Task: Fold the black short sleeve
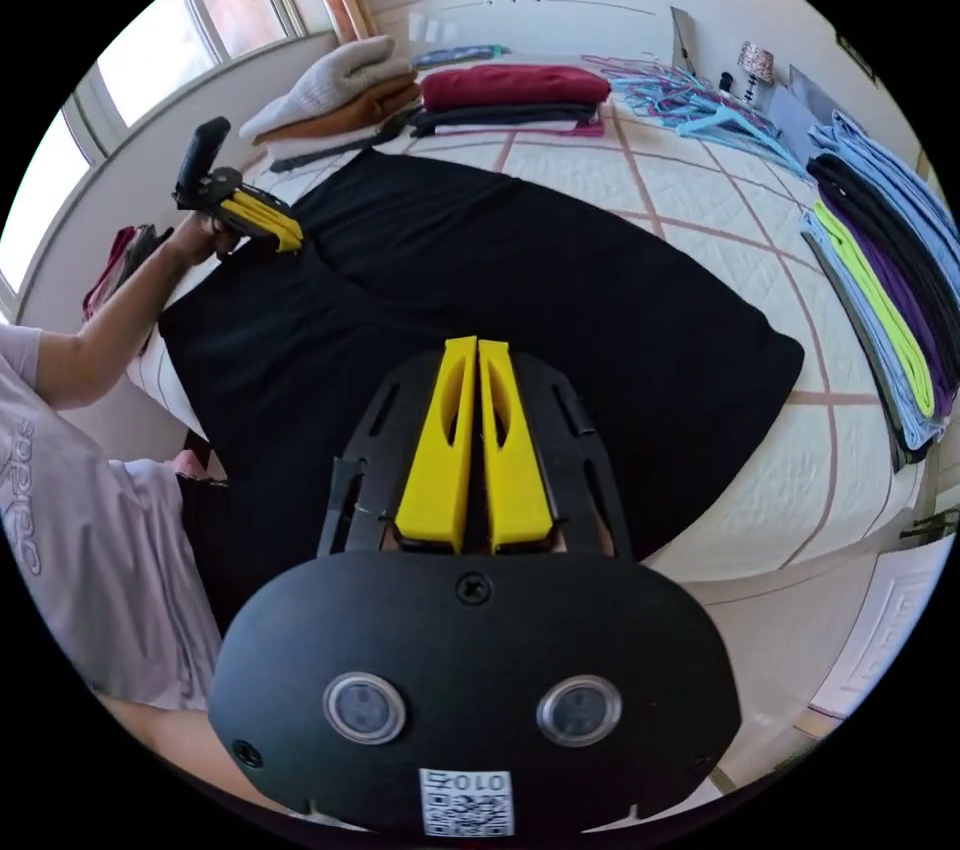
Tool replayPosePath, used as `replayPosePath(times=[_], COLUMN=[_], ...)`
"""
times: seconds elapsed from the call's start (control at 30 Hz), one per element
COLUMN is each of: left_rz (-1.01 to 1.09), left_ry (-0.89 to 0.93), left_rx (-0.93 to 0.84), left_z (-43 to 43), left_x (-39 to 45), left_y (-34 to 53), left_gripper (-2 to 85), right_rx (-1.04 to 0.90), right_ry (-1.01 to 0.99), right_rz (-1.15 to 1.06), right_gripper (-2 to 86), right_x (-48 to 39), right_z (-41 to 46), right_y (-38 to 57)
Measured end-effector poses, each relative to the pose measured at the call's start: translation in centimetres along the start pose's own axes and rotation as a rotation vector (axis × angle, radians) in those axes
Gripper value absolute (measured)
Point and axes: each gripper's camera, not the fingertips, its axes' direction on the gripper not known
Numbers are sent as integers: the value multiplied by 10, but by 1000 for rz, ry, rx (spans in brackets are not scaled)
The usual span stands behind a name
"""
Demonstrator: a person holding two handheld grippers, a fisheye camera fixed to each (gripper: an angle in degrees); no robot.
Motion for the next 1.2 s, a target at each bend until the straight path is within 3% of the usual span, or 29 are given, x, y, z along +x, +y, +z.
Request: replayPosePath(times=[0.07,0.17,0.27,0.4,0.53,0.6,0.67,0.73,0.9,1.03,1.2], left_rz=[-25,-86,-149,-70,-102,-138,-127,-191,-476,-587,-619], left_ry=[4,-128,-208,-10,-49,24,14,-106,-370,-346,-347], left_rx=[6,58,203,235,17,61,123,247,274,197,152], left_z=[0,-19,-55,-54,5,3,-18,-52,-75,-55,-35], left_x=[-5,-6,-4,10,-2,-14,-19,-35,-114,-173,-205], left_y=[1,9,28,36,39,44,45,52,58,45,33], left_gripper=[12,19,16,7,14,21,31,50,87,105,111], right_rx=[-30,17,118,146,-37,-47,62,152,200,229,200], right_ry=[21,19,-9,-59,-39,-79,-120,-59,123,171,178], right_rz=[4,55,85,7,-9,6,-15,63,312,470,507], right_gripper=[28,31,36,35,33,33,32,34,63,81,98], right_x=[-3,4,7,-9,-10,-4,6,28,110,157,182], right_z=[8,-14,-46,-55,-3,4,-25,-46,-63,-56,-41], right_y=[-3,5,22,27,19,20,23,28,29,29,27])
